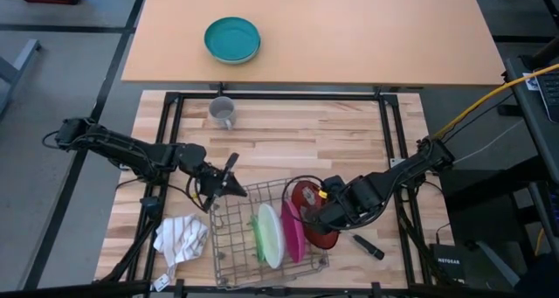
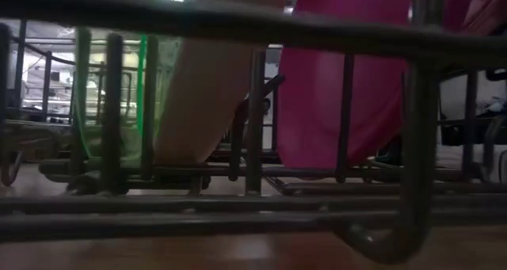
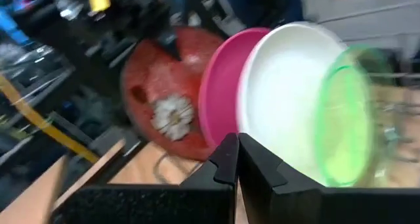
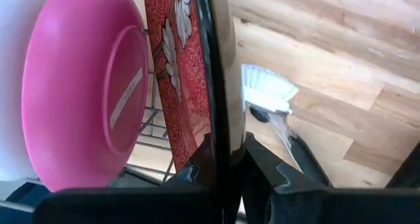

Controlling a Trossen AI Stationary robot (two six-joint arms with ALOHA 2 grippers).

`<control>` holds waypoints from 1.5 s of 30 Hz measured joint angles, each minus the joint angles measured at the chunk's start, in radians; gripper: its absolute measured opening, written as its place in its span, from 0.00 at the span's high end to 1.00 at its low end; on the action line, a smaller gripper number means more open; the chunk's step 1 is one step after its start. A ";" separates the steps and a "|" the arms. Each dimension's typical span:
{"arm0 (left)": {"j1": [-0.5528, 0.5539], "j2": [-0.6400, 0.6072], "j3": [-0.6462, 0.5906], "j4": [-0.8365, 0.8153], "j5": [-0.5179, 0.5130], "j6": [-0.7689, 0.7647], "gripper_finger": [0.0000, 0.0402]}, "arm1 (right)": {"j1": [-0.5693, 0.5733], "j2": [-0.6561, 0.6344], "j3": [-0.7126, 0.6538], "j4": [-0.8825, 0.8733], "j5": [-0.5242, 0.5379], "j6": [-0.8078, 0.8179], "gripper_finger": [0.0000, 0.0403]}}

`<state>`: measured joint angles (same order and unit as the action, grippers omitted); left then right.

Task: Sort dishes
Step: Put the red plate into the dish rack

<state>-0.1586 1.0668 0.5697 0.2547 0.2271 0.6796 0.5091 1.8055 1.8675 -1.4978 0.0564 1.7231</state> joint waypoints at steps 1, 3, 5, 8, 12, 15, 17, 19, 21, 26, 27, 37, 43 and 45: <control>0.009 0.000 0.000 0.002 -0.016 -0.002 1.00 | 0.000 0.000 0.000 -0.002 0.009 -0.002 0.91; 0.031 0.000 0.000 -0.001 -0.023 -0.028 1.00 | 0.000 0.001 -0.001 -0.006 0.027 -0.005 0.91; 0.055 0.000 0.000 -0.014 -0.024 -0.049 1.00 | -0.001 0.002 -0.001 -0.012 0.039 -0.005 0.91; 0.090 0.000 0.000 -0.029 -0.024 -0.051 1.00 | -0.001 0.003 -0.002 -0.028 0.067 -0.005 0.91; 0.141 0.000 0.000 -0.029 -0.024 -0.051 1.00 | -0.008 0.004 -0.003 -0.054 0.111 -0.014 0.91; 0.181 0.000 0.000 -0.027 -0.025 -0.051 1.00 | -0.025 0.004 -0.003 -0.072 0.122 -0.053 0.91; 0.203 0.000 0.000 -0.026 -0.026 -0.062 1.00 | -0.036 0.004 -0.003 -0.081 0.136 -0.080 0.91; 0.219 0.000 0.000 -0.027 -0.027 -0.078 1.00 | -0.048 0.004 -0.004 -0.083 0.158 -0.102 0.91; 0.228 0.000 0.000 -0.028 -0.027 -0.093 1.00 | -0.060 0.004 -0.004 -0.082 0.181 -0.112 0.91; 0.231 0.000 0.000 -0.028 -0.027 -0.102 1.00 | -0.085 0.004 -0.004 -0.078 0.197 -0.155 0.91; 0.231 0.000 0.000 -0.027 -0.027 -0.102 1.00 | -0.086 0.004 -0.004 -0.077 0.197 -0.159 0.91; 0.231 0.000 0.000 -0.029 -0.025 -0.104 1.00 | -0.092 0.020 -0.002 -0.073 0.179 -0.161 0.91; 0.231 0.000 0.000 -0.036 -0.025 -0.103 1.00 | -0.090 0.043 0.000 -0.053 0.161 -0.152 0.90; 0.231 0.000 0.000 -0.036 -0.025 -0.103 1.00 | -0.091 0.050 -0.002 -0.030 0.166 -0.152 0.88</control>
<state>0.0719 1.0668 0.5697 0.2182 0.2024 0.5761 0.4183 1.8558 1.8657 -1.5277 0.2225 1.5711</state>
